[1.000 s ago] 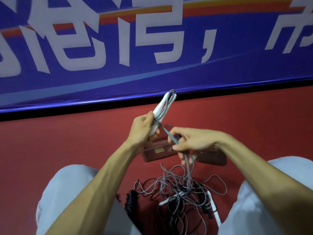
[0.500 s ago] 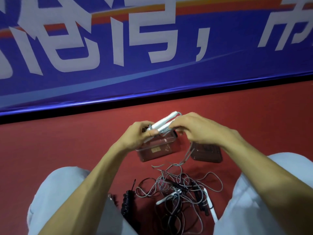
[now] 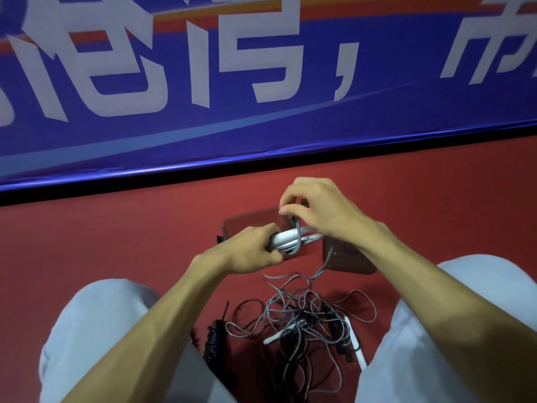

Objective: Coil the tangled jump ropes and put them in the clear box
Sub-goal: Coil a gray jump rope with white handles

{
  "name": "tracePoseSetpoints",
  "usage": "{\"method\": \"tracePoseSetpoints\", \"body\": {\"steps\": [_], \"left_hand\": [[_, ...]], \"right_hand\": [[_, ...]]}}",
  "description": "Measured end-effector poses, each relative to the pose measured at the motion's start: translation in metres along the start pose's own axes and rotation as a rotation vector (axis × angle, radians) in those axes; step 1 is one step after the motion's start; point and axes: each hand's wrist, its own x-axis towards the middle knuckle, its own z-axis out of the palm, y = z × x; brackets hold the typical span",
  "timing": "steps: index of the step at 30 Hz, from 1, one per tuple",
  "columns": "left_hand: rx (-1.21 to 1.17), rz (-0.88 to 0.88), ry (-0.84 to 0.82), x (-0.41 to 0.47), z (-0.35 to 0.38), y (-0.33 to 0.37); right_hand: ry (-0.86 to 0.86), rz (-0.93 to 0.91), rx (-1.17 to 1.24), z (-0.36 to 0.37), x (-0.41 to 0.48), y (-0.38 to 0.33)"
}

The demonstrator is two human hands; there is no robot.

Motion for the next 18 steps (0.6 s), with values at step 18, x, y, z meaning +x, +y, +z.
{"method": "tracePoseSetpoints", "body": {"steps": [18], "left_hand": [[0.004,0.115,-0.004,-0.006,-0.006,-0.004]], "right_hand": [[-0.189,0.277,-0.257,-0.015,-0.006,0.023]]}}
